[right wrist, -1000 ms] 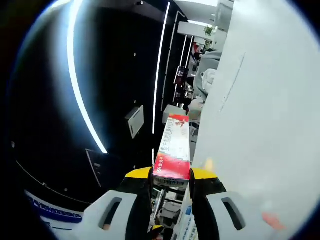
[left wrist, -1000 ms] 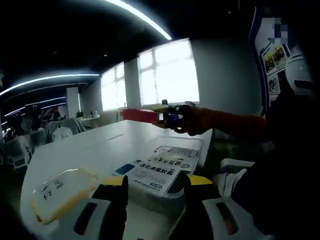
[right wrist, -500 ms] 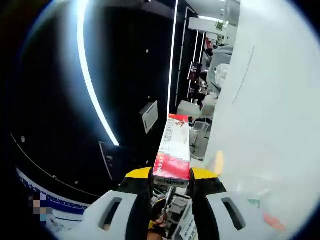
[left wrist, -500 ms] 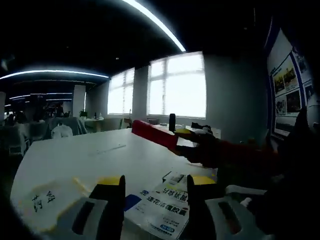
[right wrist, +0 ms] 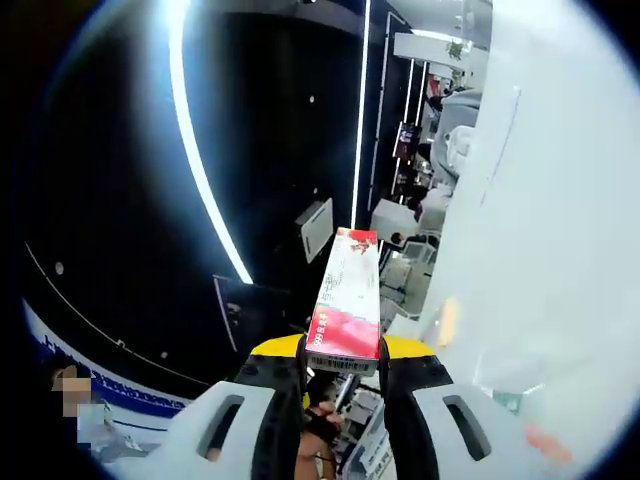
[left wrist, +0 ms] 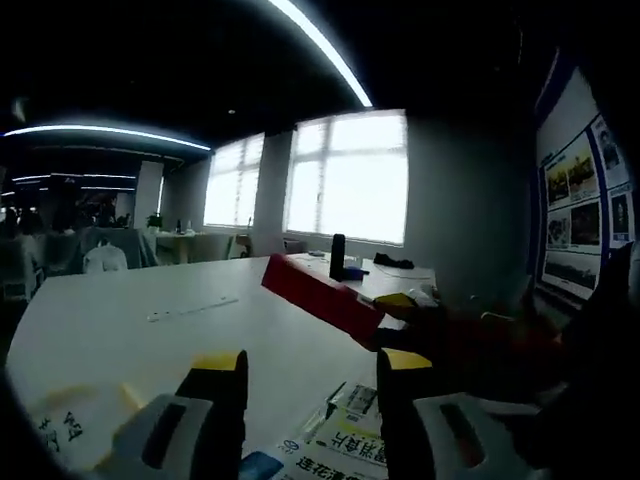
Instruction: Arrange the small medicine boxes into an aligned row inside the storage area until every box is upright, visible, and separated from the surrounding clutter.
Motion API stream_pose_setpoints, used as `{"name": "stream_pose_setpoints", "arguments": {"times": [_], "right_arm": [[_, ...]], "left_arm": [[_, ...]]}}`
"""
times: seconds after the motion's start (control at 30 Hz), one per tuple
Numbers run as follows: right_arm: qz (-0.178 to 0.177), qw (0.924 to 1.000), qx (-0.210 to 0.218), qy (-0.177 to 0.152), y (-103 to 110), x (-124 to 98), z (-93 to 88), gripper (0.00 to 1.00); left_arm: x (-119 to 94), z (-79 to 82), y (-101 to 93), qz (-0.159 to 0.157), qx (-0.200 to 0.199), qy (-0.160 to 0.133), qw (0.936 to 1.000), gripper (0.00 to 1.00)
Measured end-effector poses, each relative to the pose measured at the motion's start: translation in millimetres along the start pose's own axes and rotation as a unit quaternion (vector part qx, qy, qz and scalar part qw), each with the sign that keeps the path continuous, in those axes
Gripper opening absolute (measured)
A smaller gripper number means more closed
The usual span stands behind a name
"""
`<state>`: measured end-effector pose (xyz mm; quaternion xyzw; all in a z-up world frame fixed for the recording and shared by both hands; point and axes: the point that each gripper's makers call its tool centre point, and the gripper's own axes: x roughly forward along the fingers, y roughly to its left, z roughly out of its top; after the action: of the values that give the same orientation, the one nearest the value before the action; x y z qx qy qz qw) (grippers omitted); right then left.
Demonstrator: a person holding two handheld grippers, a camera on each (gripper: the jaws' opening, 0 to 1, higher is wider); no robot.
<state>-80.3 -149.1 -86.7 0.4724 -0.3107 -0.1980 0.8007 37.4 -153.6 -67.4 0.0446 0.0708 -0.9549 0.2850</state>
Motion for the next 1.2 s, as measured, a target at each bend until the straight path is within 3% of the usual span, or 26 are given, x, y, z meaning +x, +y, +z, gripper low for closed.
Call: {"name": "stream_pose_setpoints", "arguments": {"times": [0.23,0.4,0.63,0.9,1.2], "right_arm": [[0.010,0.9999,-0.003,0.002,-1,-1,0.7,0.26],[0.016,0.9998,-0.005,0.005,-1,-2,-3.5,0.26],[0.044,0.9987,-0.026,0.007,8,-3,-8.4,0.26],[0.065,0.9970,-0.042,0.003,12,-5,-9.2,0.26],[0.101,0.9893,-0.102,0.027,31,-3,-29.8,0.26]], "left_arm": [[17,6.8,2.6,-0.017,-0.047,-0.009,0.9987,0.55],[26,9.0,5.3,-0.032,-0.102,-0.024,0.9940,0.58],[35,19.9,3.9,-0.064,-0.180,-0.063,0.9796,0.61],[44,29.7,-2.5,-0.094,-0.234,-0.089,0.9637,0.62],[45,44.3,-3.3,-0.111,-0.259,-0.118,0.9521,0.64]]}}
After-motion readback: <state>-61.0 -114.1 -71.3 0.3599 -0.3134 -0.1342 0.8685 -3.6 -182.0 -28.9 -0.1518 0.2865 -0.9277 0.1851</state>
